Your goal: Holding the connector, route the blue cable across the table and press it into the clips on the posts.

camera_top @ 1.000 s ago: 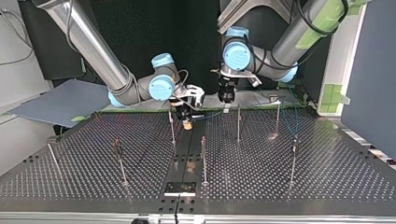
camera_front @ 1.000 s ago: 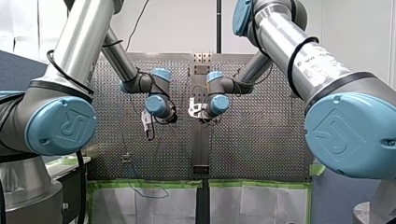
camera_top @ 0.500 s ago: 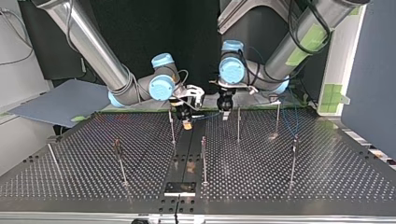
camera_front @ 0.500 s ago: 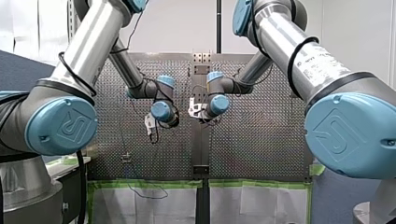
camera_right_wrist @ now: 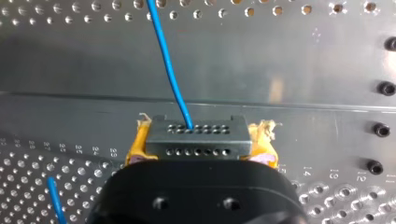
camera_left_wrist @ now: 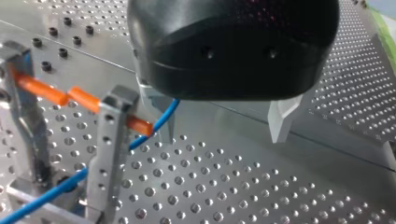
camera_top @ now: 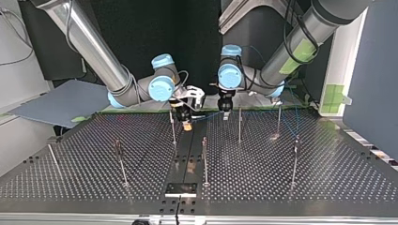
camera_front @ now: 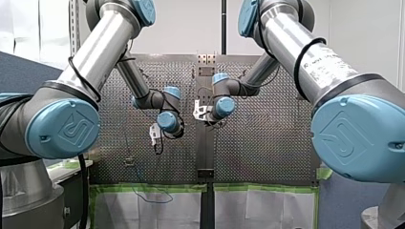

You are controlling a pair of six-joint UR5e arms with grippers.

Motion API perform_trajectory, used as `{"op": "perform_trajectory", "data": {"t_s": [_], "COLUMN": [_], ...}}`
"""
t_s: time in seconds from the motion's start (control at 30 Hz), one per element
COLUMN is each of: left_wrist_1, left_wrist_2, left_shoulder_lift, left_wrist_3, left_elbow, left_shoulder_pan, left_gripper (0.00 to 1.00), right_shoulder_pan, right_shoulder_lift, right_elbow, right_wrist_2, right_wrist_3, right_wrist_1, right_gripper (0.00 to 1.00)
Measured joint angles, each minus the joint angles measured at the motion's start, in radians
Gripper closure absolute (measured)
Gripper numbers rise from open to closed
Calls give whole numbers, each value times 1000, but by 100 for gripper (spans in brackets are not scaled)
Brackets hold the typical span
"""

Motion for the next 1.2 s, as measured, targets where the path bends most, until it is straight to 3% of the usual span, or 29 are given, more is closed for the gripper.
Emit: {"op": "perform_trajectory", "data": {"t_s": [0.03,0.1,0.13,0.17,0.2,0.23,0.3,0.93,0.97,1.0,1.03,1.07,1.1,1.2], "left_wrist_1": [0,0,0,2,5,9,19,26,26,26,25,25,25,25], "left_wrist_2": [0,-2,-4,-8,-12,-17,-27,-106,-107,-107,-107,-108,-109,-112], "left_shoulder_lift": [0,-1,-1,-1,-1,-1,-1,7,9,10,11,11,11,12], "left_wrist_3": [3,10,12,14,15,16,16,5,5,5,5,5,5,4], "left_elbow": [0,0,0,0,1,1,2,14,14,14,14,14,14,14], "left_shoulder_pan": [0,-2,-2,-3,-4,-4,-5,-14,-14,-15,-17,-19,-20,-24], "left_gripper": [5,23,23,58,72,72,100,100,95,80,80,62,50,42], "right_shoulder_pan": [0,0,0,0,0,0,-1,-2,-2,-2,-3,-3,-3,-5], "right_shoulder_lift": [0,0,0,0,0,0,0,0,0,0,-1,-1,-1,-1], "right_elbow": [0,0,-1,0,0,0,0,-1,-1,-1,-1,-1,-1,-1], "right_wrist_2": [0,0,0,0,0,0,0,-5,-5,-4,-4,-4,-4,-5], "right_wrist_3": [0,-1,-1,-1,-1,-1,-2,-1,0,0,0,0,1,1], "right_wrist_1": [0,1,1,1,1,0,1,2,3,3,3,3,3,3], "right_gripper": [100,100,100,100,100,100,100,100,100,100,100,100,100,100]}}
